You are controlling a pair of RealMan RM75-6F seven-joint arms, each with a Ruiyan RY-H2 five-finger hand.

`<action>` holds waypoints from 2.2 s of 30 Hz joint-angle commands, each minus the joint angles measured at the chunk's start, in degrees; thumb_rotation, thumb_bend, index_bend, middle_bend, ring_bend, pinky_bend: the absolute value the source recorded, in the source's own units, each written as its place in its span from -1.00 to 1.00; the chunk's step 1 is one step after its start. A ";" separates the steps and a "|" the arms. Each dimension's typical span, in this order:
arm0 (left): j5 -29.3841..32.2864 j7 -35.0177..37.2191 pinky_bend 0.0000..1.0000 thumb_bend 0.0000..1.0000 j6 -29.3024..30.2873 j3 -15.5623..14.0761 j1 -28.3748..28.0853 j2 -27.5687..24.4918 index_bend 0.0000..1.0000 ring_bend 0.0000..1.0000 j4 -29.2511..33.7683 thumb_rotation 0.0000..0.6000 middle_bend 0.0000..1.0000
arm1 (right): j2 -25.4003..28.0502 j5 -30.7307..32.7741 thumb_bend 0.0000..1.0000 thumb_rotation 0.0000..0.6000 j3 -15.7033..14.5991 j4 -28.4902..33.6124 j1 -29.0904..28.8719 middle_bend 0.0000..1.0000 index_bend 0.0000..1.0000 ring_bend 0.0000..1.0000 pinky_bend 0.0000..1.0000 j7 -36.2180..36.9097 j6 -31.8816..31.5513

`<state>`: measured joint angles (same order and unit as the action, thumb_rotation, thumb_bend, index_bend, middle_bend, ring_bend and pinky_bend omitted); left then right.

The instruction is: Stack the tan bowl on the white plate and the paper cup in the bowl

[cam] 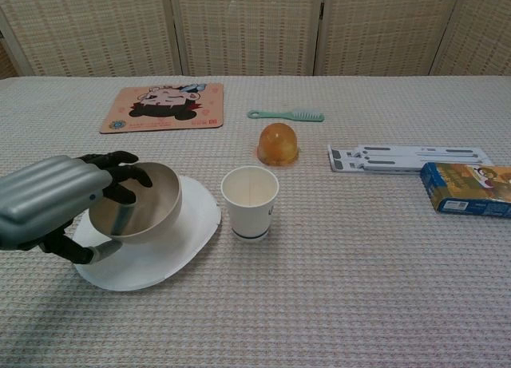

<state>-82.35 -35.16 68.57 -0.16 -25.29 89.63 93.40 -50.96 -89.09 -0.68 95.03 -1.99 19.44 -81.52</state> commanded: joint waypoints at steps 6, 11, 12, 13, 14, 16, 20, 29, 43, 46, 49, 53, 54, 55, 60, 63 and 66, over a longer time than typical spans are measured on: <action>0.61 0.83 -0.68 -0.24 -1.17 0.45 -0.60 0.77 0.29 -0.99 -1.32 1.00 -0.56 | 0.08 0.00 -0.57 1.00 -0.02 -0.14 0.03 -1.00 -1.00 -1.00 -1.00 0.40 -0.18; 0.89 1.52 -0.68 -0.24 -1.92 0.75 -1.07 1.16 0.29 -0.99 -2.18 1.00 -0.56 | 0.08 0.10 -0.57 1.00 -0.04 -0.20 -0.07 -1.00 -1.00 -1.00 -1.00 0.44 0.01; 0.96 1.64 -0.68 -0.24 -1.98 0.84 -1.13 1.19 0.28 -0.99 -2.34 1.00 -0.56 | 0.10 0.10 -0.57 1.00 -0.05 -0.19 -0.07 -1.00 -1.00 -1.00 -1.00 0.48 0.02; 0.99 1.82 -0.68 -0.24 -2.04 0.91 -1.19 1.19 0.28 -0.99 -2.44 1.00 -0.56 | 0.11 0.12 -0.57 1.00 -0.04 -0.19 -0.07 -1.00 -1.00 -1.00 -1.00 0.50 0.00; 0.90 2.14 -0.68 -0.24 -2.06 0.97 -1.27 1.15 0.28 -0.99 -2.55 1.00 -0.56 | 0.10 0.21 -0.57 1.00 0.01 -0.21 -0.06 -1.00 -1.00 -1.00 -1.00 0.50 -0.04; 0.71 2.60 -0.68 -0.24 -2.08 0.98 -1.36 1.10 0.28 -0.99 -2.74 1.00 -0.56 | 0.10 0.32 -0.57 1.00 0.03 -0.23 -0.06 -1.00 -1.00 -1.00 -1.00 0.59 -0.01; 0.33 3.36 -0.68 -0.24 -2.25 0.90 -1.57 0.99 0.25 -0.99 -3.10 1.00 -0.56 | 0.05 0.38 -0.57 1.00 0.02 -0.21 -0.25 -1.00 -1.00 -1.00 -1.00 0.33 0.35; -0.16 3.97 -0.68 -0.24 -2.30 0.36 -1.54 0.55 0.14 -0.99 -2.50 1.00 -0.56 | 0.07 0.37 -0.57 1.00 -0.01 -0.10 -0.13 -1.00 -1.00 -1.00 -1.00 0.26 0.07; -0.79 0.39 -0.68 -0.31 1.17 -0.19 0.23 -2.95 0.02 -1.00 2.69 1.00 -0.56 | -0.13 0.67 -0.57 1.00 0.04 0.11 -0.30 -1.00 -1.00 -1.00 -1.00 -0.59 0.40; -0.07 -2.29 -0.68 -0.37 3.06 -0.36 1.52 -4.67 -0.04 -1.00 5.28 1.00 -0.56 | -0.17 0.73 -0.57 1.00 0.04 0.24 -0.29 -1.00 -1.00 -1.00 -1.00 -0.88 0.39; 0.29 -4.08 -0.68 -0.39 4.98 -0.58 2.81 -6.64 -0.08 -1.00 7.89 1.00 -0.56 | -0.24 0.86 -0.57 1.00 0.07 0.33 -0.33 -1.00 -1.00 -1.00 -1.00 -1.14 0.51; -0.36 -5.26 -0.68 -0.39 7.07 -1.07 4.16 -9.28 -0.13 -1.00 11.42 1.00 -0.56 | -0.34 1.13 -0.57 1.00 0.16 0.51 -0.42 -1.00 -1.00 -1.00 -1.00 -1.59 0.70; -0.54 -5.36 -0.68 -0.40 7.43 -1.08 4.36 -9.76 -0.16 -1.00 12.18 1.00 -0.56 | -0.36 1.19 -0.57 1.00 0.18 0.55 -0.44 -1.00 -1.00 -1.00 -1.00 -1.67 0.74; -0.65 -5.42 -0.68 -0.40 7.68 -1.03 4.51 -10.20 -0.18 -1.00 12.97 1.00 -0.56 | -0.38 1.29 -0.57 1.00 0.21 0.57 -0.46 -1.00 -1.00 -1.00 -1.00 -1.75 0.80; -0.67 -6.32 -0.68 -0.43 6.46 0.31 3.38 -11.47 -0.35 -1.00 16.87 1.00 -0.58 | -0.41 1.55 -0.57 1.00 0.29 0.70 -0.56 -1.00 -1.00 -1.00 -1.00 -1.96 1.05; 0.58 -7.56 -0.67 -0.43 4.30 2.01 1.57 -11.35 -0.38 -1.00 18.64 1.00 -0.59 | -0.26 1.56 -0.57 1.00 0.32 0.61 -0.43 -1.00 -1.00 -1.00 -1.00 -1.49 0.78; 2.89 -8.49 -0.68 -0.43 1.55 4.07 -0.71 -11.09 -0.39 -1.00 20.14 1.00 -0.60 | -0.11 1.54 -0.57 1.00 0.39 0.39 -0.20 -1.00 -1.00 -1.00 -1.00 -0.76 0.31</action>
<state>-80.69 -42.91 71.47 2.73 -24.75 78.43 112.60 -51.12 -87.54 -0.32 95.48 -2.26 18.56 -81.10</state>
